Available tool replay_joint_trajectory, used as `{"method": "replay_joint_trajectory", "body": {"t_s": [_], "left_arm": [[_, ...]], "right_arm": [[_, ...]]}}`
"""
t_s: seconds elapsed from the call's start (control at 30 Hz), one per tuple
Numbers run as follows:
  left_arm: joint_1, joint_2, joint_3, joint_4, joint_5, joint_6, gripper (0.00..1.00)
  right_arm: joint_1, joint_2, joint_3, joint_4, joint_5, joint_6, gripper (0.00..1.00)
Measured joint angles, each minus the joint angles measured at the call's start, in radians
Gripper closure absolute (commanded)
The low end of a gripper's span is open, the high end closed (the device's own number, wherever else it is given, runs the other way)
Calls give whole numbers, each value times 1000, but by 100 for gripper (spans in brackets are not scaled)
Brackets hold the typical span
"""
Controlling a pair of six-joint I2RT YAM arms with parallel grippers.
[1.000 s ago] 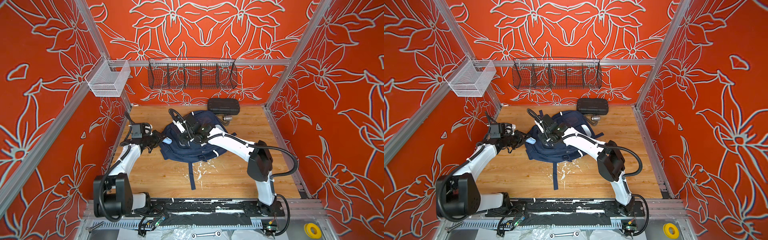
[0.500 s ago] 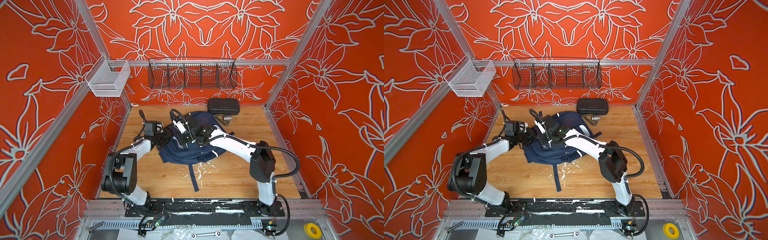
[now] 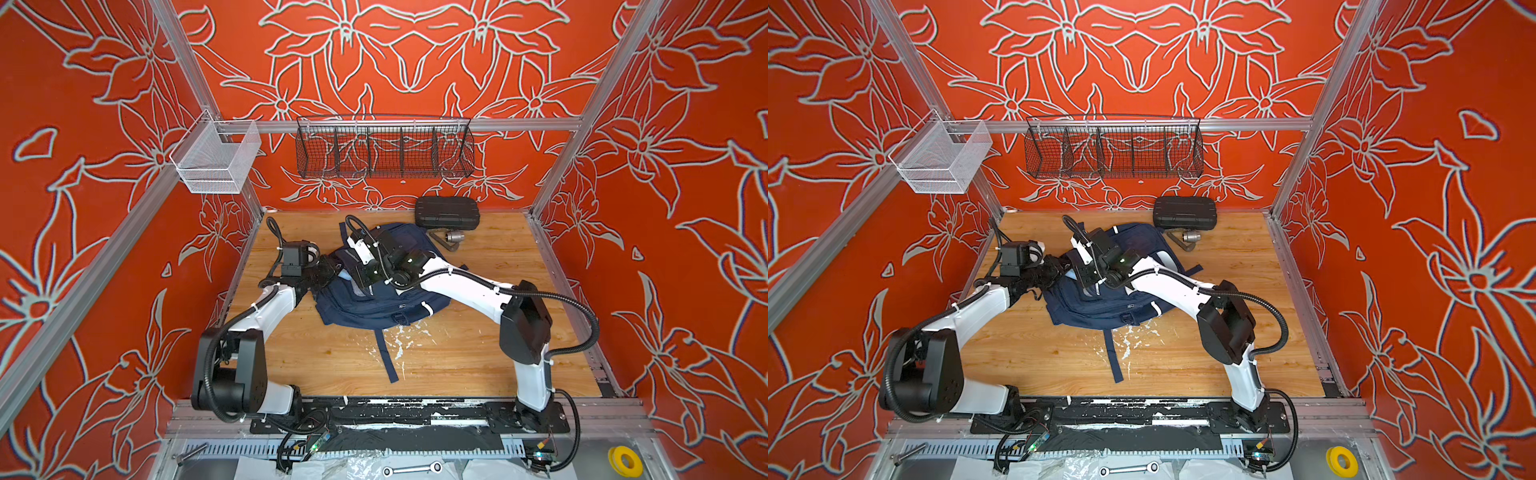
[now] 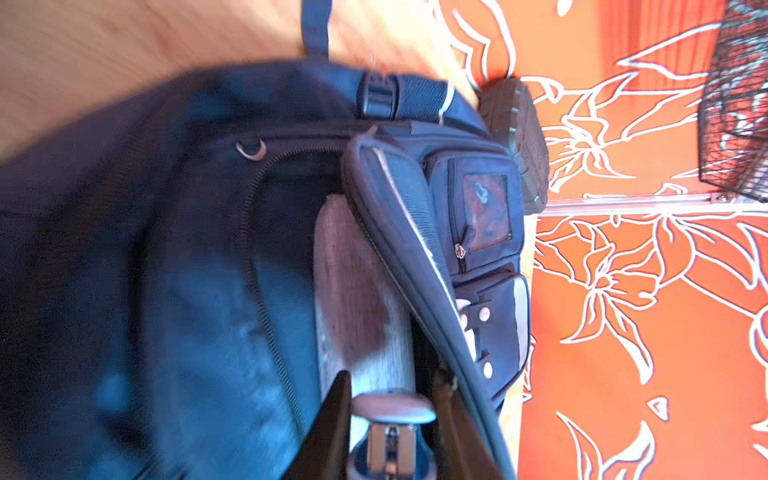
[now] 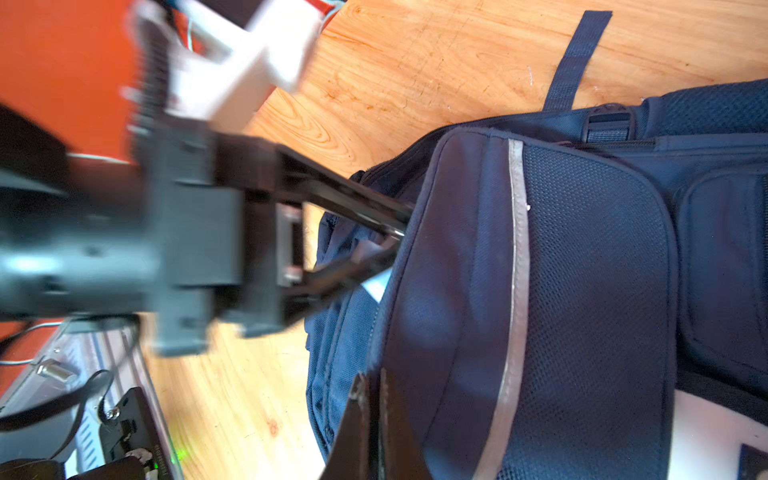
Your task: Pack the student bag
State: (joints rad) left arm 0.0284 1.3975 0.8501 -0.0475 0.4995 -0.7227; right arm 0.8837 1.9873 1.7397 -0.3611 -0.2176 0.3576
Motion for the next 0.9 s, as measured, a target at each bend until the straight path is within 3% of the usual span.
{"method": "replay_joint_trajectory", "body": {"t_s": [0.43, 0.9], "left_arm": [[22, 175, 97, -111, 11, 99, 82], [39, 139, 114, -211, -42, 176, 79]], "right_arm": [[-3, 0, 0, 10, -83, 3, 100], [-5, 12, 1, 34, -142, 37, 100]]}}
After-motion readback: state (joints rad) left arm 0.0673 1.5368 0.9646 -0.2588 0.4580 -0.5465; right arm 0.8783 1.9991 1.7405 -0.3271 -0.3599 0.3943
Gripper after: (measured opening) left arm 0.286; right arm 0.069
